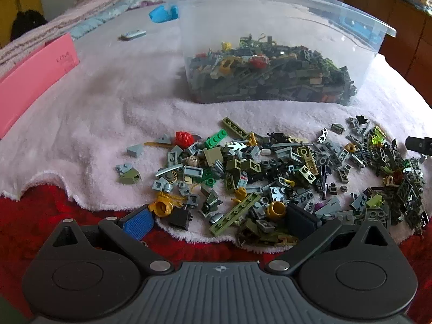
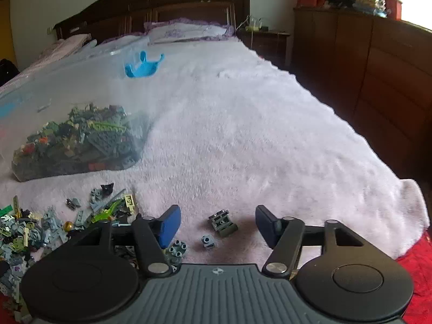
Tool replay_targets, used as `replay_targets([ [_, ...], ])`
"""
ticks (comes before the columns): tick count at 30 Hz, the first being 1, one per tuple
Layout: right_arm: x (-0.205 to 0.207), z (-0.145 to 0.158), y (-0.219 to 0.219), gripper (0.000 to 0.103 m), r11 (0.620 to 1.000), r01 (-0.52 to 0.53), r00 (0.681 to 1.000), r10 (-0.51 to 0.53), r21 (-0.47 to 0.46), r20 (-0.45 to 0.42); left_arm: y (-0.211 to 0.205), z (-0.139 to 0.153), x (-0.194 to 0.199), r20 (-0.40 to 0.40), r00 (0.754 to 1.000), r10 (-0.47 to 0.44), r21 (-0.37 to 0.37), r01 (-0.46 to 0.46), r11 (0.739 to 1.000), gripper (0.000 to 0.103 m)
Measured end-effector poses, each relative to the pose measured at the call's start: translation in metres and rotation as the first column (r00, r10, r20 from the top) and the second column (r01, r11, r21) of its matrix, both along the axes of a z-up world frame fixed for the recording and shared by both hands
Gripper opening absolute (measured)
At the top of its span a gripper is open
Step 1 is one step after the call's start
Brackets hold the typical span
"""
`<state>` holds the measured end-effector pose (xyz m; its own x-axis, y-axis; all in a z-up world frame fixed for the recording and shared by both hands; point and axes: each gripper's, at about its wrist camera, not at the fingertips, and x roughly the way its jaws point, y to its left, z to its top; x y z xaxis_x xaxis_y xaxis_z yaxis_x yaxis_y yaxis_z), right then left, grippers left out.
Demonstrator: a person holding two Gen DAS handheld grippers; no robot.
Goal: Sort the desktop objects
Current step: 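Grasp a dark grey Lego piece with the right tool while left lowers to pile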
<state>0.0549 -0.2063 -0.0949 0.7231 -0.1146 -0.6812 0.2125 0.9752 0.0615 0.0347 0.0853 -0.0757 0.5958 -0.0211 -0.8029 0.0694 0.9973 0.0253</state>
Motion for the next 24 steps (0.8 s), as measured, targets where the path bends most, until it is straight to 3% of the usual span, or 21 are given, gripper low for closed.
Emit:
replay_targets([
  [10, 0.0045, -0.009, 0.0007, 0.059, 1.0, 0.02, 0.999, -0.02, 0.02, -0.027, -0.0009, -0.0001, 0.0004, 0.004, 1.0, 0.0, 0.0, 0.0, 1.0, 0.103],
  [13, 0.0006, -0.0058, -0.0012, 0.044, 0.999, 0.042, 0.999, -0.041, 0.035, -0.014, -0.001, -0.0008, -0.0005, 0.013, 1.0, -0.009, 0.003, 0.009, 1.0, 0.103],
  [18, -0.0002, -0.0074, 0.0006, 0.039, 0.999, 0.034, 0.999, -0.033, 0.011, -0.022, -0.0028, -0.0012, -0.0021, 0.03, 0.999, -0.023, 0.014, 0.023, 1.0, 0.103],
  [22, 0.001, -0.0062, 0.0045, 0.02, 1.0, 0.022, 0.999, -0.021, 0.005, -0.029, -0.0032, -0.001, -0.0017, 0.031, 0.999, -0.025, 0.016, 0.024, 1.0, 0.103],
  [24, 0.0004, -0.0044, 0.0083, 0.02, 1.0, 0.015, 0.999, -0.015, 0.0, -0.031, -0.0032, 0.0004, -0.002, 0.028, 0.999, -0.032, 0.018, 0.031, 0.999, 0.103],
])
